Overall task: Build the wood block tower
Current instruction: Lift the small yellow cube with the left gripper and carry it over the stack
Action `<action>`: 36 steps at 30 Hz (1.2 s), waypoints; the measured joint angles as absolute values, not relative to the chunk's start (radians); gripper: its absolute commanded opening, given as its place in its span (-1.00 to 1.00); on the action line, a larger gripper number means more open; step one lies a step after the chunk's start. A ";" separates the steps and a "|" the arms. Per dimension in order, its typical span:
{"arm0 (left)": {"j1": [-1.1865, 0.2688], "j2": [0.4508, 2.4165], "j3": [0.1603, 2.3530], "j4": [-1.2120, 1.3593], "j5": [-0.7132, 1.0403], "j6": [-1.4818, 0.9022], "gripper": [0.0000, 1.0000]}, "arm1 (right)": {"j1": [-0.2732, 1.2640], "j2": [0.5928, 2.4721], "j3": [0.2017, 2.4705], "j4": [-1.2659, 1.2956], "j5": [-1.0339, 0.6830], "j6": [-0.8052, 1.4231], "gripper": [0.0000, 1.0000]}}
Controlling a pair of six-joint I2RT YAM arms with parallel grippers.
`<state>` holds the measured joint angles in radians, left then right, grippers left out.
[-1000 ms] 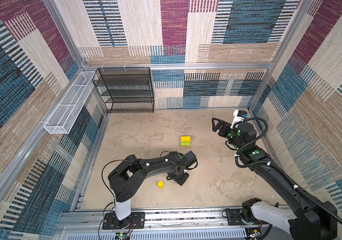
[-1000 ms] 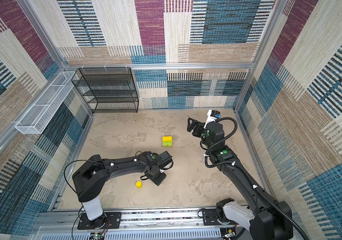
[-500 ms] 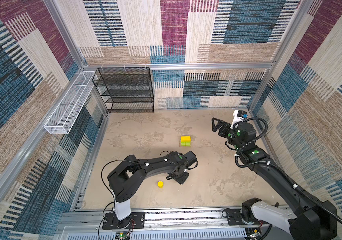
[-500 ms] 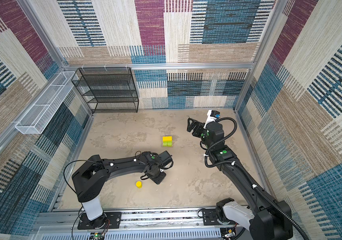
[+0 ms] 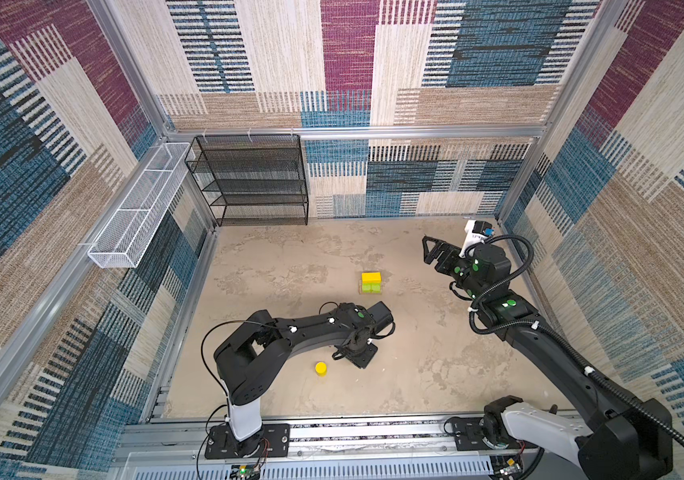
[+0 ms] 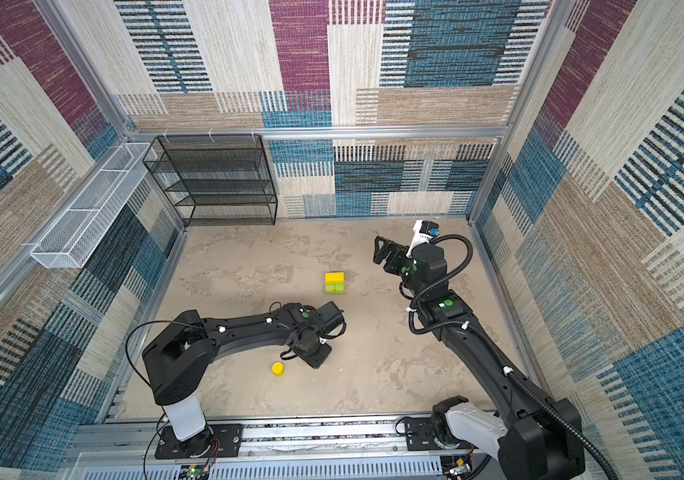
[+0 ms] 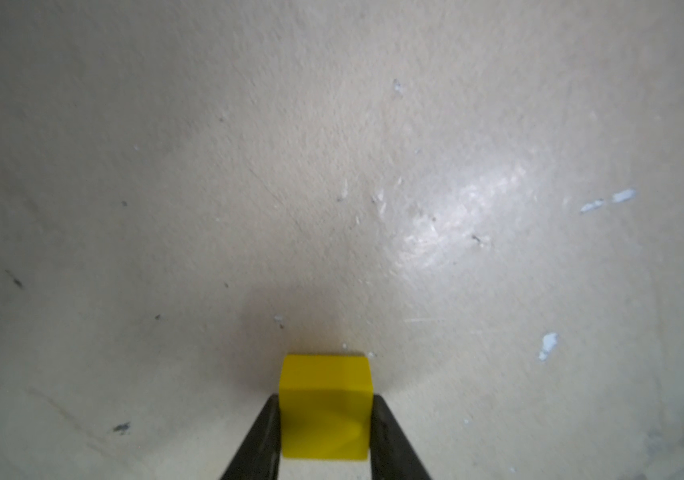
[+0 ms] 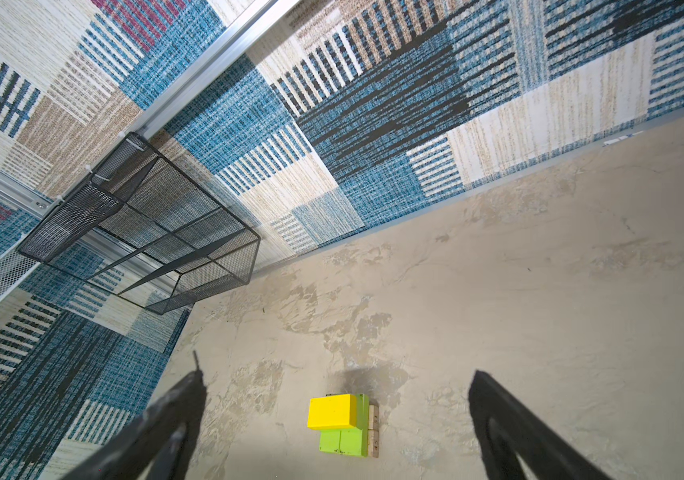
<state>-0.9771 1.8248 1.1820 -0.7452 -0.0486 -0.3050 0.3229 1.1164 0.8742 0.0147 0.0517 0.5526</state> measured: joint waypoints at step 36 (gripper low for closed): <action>-0.763 2.079 2.103 -1.132 -0.158 -0.521 -0.68 | 0.221 1.274 0.876 0.016 0.026 0.552 0.99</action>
